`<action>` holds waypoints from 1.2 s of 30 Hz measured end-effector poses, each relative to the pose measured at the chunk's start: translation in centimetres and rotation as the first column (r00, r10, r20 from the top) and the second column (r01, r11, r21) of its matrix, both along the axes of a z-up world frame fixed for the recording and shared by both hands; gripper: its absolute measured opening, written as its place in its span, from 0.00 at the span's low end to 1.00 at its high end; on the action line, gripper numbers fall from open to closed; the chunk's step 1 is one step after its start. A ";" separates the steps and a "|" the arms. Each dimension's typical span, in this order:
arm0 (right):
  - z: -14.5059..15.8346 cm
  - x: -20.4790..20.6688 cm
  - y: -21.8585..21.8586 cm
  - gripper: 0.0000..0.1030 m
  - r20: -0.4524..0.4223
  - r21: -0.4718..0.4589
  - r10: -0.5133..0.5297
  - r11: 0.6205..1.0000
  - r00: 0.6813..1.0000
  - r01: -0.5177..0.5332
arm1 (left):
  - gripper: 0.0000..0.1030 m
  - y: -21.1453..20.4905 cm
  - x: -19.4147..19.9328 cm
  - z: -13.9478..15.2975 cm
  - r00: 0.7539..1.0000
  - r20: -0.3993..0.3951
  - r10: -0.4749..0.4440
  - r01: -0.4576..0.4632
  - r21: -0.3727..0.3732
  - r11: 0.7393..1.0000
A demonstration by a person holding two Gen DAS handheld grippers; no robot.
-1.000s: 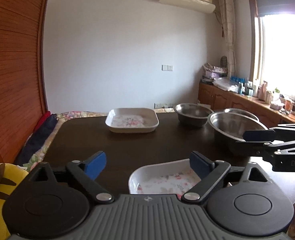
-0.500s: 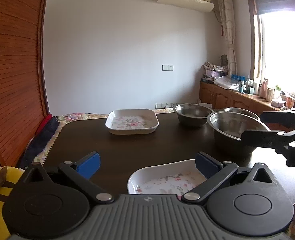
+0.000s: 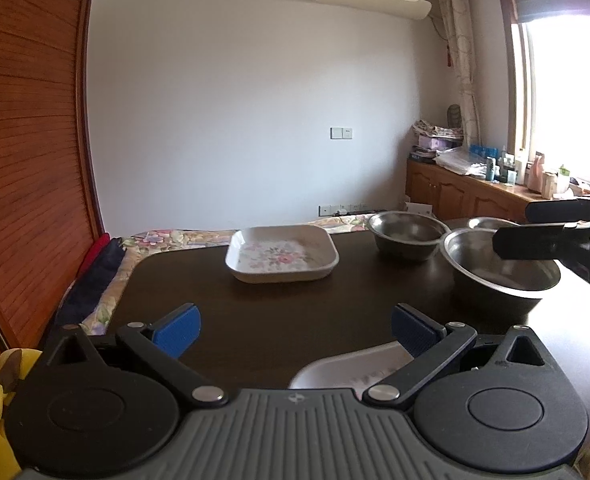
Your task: Organize plates and bowls
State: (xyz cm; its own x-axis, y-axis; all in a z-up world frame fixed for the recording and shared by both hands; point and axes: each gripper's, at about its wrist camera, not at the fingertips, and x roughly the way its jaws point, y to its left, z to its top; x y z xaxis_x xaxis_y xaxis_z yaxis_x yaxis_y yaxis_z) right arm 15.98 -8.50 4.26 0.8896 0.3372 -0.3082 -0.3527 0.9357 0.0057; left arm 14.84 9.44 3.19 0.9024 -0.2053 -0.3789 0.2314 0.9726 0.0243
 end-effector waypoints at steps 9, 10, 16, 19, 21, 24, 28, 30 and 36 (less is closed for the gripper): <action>2.5 4.7 0.9 1.00 -0.027 0.015 0.037 0.999 0.999 -0.037 | 1.00 2.0 5.2 2.1 1.000 -0.010 0.016 -0.016 -0.013 1.000; 2.9 5.5 1.2 1.00 -0.027 0.008 0.039 0.999 0.999 -0.039 | 1.00 2.2 6.0 2.2 1.000 -0.015 0.018 -0.018 -0.016 1.000; 3.8 9.0 2.3 1.00 -0.070 -0.001 0.053 0.999 0.996 -0.054 | 1.00 3.3 9.2 2.8 0.999 -0.027 0.035 -0.035 -0.005 0.999; 3.8 10.7 2.7 1.00 -0.095 -0.014 0.049 0.999 0.994 -0.051 | 1.00 3.4 10.9 2.7 0.999 -0.036 0.039 -0.039 0.012 0.999; 3.7 11.8 2.9 1.00 -0.113 -0.022 0.048 0.998 0.992 -0.051 | 1.00 3.7 12.0 2.5 0.998 -0.045 0.037 -0.037 0.015 0.999; 3.5 13.4 3.1 1.00 -0.164 -0.011 0.061 0.998 0.985 -0.063 | 1.00 3.9 13.5 2.1 0.998 -0.057 0.031 -0.030 0.012 0.999; 2.9 15.6 3.9 0.95 -0.233 -0.012 0.087 0.996 0.969 -0.092 | 1.00 4.4 15.9 1.5 0.996 -0.091 0.016 -0.017 -0.006 1.000; 2.6 16.7 4.2 0.84 -0.271 -0.010 0.095 0.995 0.958 -0.102 | 1.00 4.6 17.2 1.0 0.994 -0.110 0.009 -0.011 -0.017 1.000; 1.2 19.8 5.0 0.63 -0.372 -0.021 0.090 0.994 0.924 -0.105 | 1.00 4.9 20.7 -0.3 0.987 -0.160 -0.008 0.004 -0.025 1.000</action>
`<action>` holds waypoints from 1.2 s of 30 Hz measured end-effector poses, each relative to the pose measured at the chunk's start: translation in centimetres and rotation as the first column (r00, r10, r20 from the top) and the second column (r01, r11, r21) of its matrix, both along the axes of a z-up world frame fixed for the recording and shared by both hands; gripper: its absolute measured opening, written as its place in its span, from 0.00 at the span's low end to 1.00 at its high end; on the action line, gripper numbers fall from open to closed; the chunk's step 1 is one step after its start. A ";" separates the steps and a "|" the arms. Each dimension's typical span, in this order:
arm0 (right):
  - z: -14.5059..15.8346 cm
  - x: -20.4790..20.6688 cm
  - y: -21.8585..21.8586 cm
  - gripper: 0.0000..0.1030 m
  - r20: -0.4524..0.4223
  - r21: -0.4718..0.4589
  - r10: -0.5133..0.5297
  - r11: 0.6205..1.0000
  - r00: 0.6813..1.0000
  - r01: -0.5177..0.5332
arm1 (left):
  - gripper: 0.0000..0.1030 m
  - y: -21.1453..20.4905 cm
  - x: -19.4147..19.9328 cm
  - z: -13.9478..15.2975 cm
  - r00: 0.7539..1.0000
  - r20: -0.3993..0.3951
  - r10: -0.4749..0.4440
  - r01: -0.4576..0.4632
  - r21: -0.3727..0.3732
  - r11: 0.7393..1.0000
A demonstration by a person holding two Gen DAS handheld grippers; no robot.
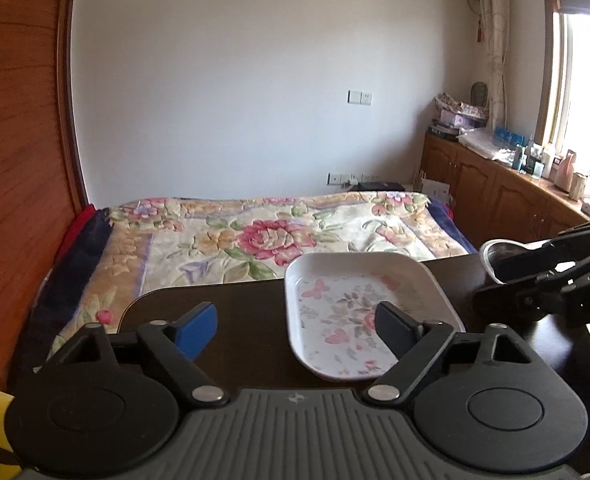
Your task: Organize plates and bowls
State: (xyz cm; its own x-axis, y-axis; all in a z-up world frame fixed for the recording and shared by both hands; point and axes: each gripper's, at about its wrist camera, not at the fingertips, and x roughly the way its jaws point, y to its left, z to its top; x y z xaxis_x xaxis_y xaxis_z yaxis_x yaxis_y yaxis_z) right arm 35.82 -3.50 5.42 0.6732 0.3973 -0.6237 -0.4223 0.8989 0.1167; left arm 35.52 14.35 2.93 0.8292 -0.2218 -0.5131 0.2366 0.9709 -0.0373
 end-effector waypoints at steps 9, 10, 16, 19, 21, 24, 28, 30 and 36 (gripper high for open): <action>-2.0 3.5 0.8 0.50 -0.101 -0.054 -0.016 0.998 0.995 0.010 | 0.85 0.7 4.0 -1.6 0.997 -0.076 -0.020 0.018 -0.029 0.999; -2.2 3.8 0.8 0.50 -0.114 -0.054 -0.016 0.998 0.993 0.010 | 0.85 0.7 4.4 -1.7 0.996 -0.081 -0.022 0.020 -0.034 0.999; -3.2 5.0 0.8 0.49 -0.142 -0.071 -0.021 0.997 0.990 0.011 | 0.83 0.5 5.4 -2.4 0.994 -0.104 -0.038 0.035 -0.039 0.999; -3.6 5.3 0.8 0.49 -0.150 -0.075 -0.022 0.997 0.988 0.011 | 0.82 0.4 5.6 -2.6 0.993 -0.108 -0.040 0.036 -0.045 0.998; -3.7 5.4 0.9 0.49 -0.150 -0.073 -0.020 0.997 0.988 0.009 | 0.76 0.4 5.8 -2.8 0.992 -0.119 -0.043 0.038 -0.047 0.998; -3.9 5.7 1.0 0.49 -0.155 -0.084 -0.021 0.996 0.988 0.008 | 0.74 0.2 5.9 -3.0 0.991 -0.123 -0.047 0.042 -0.038 0.998; -4.3 6.0 1.2 0.49 -0.158 -0.102 -0.023 0.995 0.987 0.007 | 0.71 0.2 6.0 -3.3 0.991 -0.128 -0.048 0.044 -0.034 0.998; -4.6 6.0 1.3 0.49 -0.154 -0.115 -0.019 0.993 0.988 0.001 | 0.71 0.0 6.1 -3.5 0.990 -0.134 -0.047 0.044 -0.031 0.999; -4.9 6.1 1.9 0.42 -0.146 -0.156 -0.013 0.988 0.989 -0.010 | 0.54 -0.2 6.0 -3.9 0.989 -0.138 -0.060 0.058 -0.020 0.998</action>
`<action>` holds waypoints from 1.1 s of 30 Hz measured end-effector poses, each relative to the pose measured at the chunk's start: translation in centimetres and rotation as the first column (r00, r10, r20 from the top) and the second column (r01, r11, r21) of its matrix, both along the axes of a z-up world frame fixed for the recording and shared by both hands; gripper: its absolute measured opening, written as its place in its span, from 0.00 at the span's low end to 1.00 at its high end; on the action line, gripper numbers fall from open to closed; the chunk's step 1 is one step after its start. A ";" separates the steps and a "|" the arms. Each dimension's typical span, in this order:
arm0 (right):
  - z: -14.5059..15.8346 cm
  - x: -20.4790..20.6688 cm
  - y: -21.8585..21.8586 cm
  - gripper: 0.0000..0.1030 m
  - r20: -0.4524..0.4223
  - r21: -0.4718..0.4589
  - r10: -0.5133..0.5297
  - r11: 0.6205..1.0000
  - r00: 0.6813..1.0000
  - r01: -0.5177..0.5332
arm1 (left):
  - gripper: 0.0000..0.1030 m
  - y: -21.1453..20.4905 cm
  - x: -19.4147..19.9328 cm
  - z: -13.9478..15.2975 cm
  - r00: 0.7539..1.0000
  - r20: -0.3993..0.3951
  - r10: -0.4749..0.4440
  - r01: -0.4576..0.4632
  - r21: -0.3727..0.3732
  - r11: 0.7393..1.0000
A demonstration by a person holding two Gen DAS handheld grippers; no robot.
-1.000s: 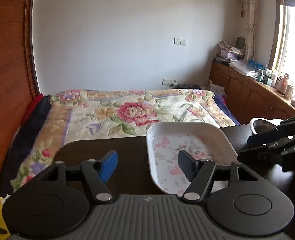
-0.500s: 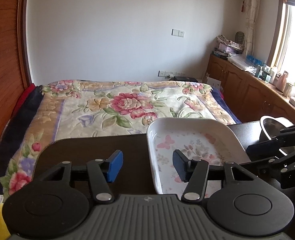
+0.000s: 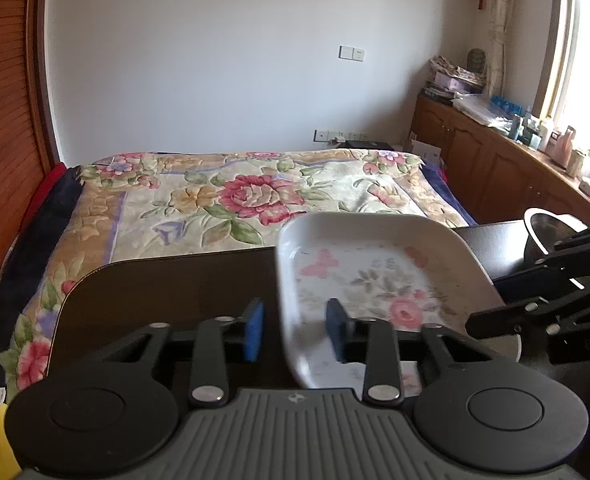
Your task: Organize plates and bowls
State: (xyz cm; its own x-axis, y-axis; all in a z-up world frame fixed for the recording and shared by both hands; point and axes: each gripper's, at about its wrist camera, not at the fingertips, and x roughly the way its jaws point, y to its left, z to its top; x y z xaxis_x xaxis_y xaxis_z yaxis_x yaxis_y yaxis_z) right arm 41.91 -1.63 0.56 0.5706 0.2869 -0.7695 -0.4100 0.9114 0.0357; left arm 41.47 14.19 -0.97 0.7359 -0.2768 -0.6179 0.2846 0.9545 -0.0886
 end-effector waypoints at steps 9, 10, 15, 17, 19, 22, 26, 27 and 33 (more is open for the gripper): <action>-0.1 -0.1 0.7 0.24 0.002 -0.050 0.048 0.998 0.999 -0.047 | 0.48 0.6 -0.6 0.0 1.000 -0.004 0.025 -0.025 -0.007 1.000; -0.1 0.0 0.7 0.24 0.000 -0.049 0.047 0.998 0.999 -0.047 | 0.48 0.7 -0.7 0.0 1.000 -0.006 0.028 -0.028 -0.011 1.000; 0.1 -0.1 0.4 0.19 -0.007 -0.019 0.038 0.999 0.999 -0.038 | 0.48 1.1 -1.5 0.1 0.999 -0.026 0.037 -0.038 -0.034 0.999; 0.1 -0.3 0.4 0.18 -0.002 -0.011 0.039 0.999 0.999 -0.039 | 0.48 1.4 -2.3 0.4 0.998 -0.029 0.052 -0.053 -0.059 0.997; 0.2 -0.4 0.2 0.17 0.006 -0.001 0.032 0.999 0.999 -0.032 | 0.48 1.4 -3.5 0.9 0.998 -0.020 0.056 -0.058 -0.073 0.996; 0.6 -0.8 0.0 0.17 0.019 0.023 0.017 1.000 1.000 -0.018 | 0.48 1.5 -5.0 1.5 0.998 0.000 0.064 -0.064 -0.084 0.994; 1.4 -1.6 -0.3 0.14 0.047 0.068 0.007 0.998 0.999 -0.010 | 0.48 1.7 -6.6 2.3 0.998 0.018 0.068 -0.066 -0.090 0.994; 1.7 -1.9 -0.4 0.14 0.052 0.081 0.005 0.997 0.999 -0.009 | 0.48 1.7 -7.0 2.6 0.997 0.026 0.070 -0.068 -0.088 0.994; 2.2 -3.6 -0.8 0.14 0.074 0.121 0.012 0.992 0.997 -0.021 | 0.48 1.6 -9.4 3.7 0.995 0.058 0.078 -0.073 -0.088 0.993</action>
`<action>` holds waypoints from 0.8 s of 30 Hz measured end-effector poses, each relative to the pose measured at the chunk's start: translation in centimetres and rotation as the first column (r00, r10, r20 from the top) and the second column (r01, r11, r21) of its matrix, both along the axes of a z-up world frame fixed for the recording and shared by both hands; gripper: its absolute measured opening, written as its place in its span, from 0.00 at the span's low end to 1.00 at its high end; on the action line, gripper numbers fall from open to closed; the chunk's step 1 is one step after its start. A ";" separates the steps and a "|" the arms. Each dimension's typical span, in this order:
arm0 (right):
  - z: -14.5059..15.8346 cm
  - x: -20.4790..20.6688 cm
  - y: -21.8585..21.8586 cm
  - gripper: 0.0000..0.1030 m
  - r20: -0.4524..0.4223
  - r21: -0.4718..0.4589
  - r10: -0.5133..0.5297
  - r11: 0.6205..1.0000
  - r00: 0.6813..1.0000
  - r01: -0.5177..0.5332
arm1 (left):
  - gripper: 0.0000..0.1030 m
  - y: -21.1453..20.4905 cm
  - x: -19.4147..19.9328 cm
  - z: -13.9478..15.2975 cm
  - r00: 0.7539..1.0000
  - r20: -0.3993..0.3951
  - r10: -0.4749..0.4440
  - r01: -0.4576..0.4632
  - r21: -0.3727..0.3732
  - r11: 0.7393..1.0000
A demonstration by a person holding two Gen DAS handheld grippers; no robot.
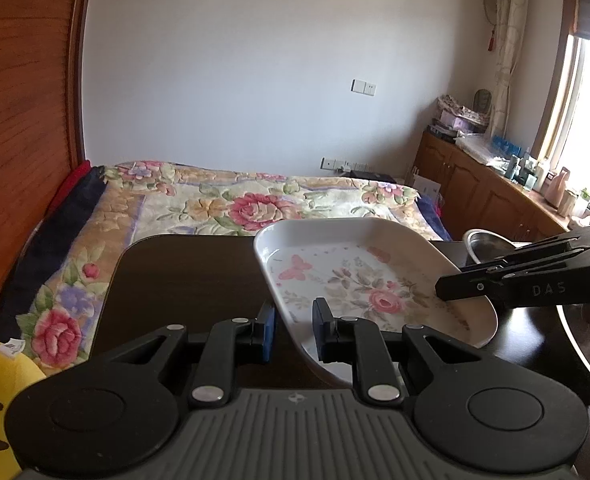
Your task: Organize plates and bowls
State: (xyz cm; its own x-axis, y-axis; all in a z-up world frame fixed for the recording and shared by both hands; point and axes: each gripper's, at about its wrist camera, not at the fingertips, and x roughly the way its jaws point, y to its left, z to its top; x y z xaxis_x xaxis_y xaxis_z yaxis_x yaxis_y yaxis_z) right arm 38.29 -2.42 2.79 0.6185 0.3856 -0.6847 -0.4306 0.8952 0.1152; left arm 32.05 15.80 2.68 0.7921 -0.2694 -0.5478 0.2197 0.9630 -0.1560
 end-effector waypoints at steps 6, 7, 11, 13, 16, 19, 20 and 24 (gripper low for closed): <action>0.9 -2.2 -0.8 0.14 0.026 0.030 0.014 0.999 1.000 -0.014 | 0.48 -0.2 -2.7 1.1 0.999 0.034 0.003 -0.003 0.005 1.000; 1.0 -2.6 -0.9 0.13 0.031 0.034 0.019 0.999 0.999 -0.021 | 0.48 -0.2 -3.0 1.3 0.999 0.037 0.003 -0.003 0.003 1.000; 1.4 -3.9 -1.5 0.13 0.042 0.055 0.027 0.998 0.999 -0.030 | 0.48 -0.6 -5.1 1.9 0.998 0.058 0.002 -0.003 0.015 1.000; 1.6 -4.7 -1.7 0.13 0.052 0.059 0.029 0.998 0.998 -0.032 | 0.48 -0.8 -6.2 2.0 0.998 0.066 0.001 -0.002 0.016 1.000; 2.0 -6.1 -2.0 0.14 0.065 0.064 0.032 0.997 0.997 -0.036 | 0.48 -1.0 -7.8 2.0 0.998 0.069 -0.002 0.001 0.012 1.000; 2.4 -7.2 -2.5 0.13 0.080 0.067 0.033 0.997 0.996 -0.039 | 0.48 -1.3 -9.4 2.2 0.997 0.082 -0.004 0.003 0.017 1.000; 2.4 -7.5 -2.6 0.13 0.082 0.068 0.033 0.997 0.996 -0.039 | 0.48 -1.5 -9.9 2.3 0.996 0.085 -0.004 0.003 0.018 1.000; 2.6 -9.4 -3.0 0.14 0.096 0.068 0.039 0.997 0.995 -0.045 | 0.48 -1.9 -12.0 2.5 0.995 0.096 -0.011 0.009 0.015 1.000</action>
State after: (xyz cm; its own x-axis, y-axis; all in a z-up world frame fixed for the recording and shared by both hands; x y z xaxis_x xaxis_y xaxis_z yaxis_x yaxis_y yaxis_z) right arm 28.85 -5.46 5.35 0.6612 0.4574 -0.5946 -0.4794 0.8673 0.1341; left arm 20.10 13.89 5.20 0.8386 -0.2699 -0.4732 0.2426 0.9628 -0.1193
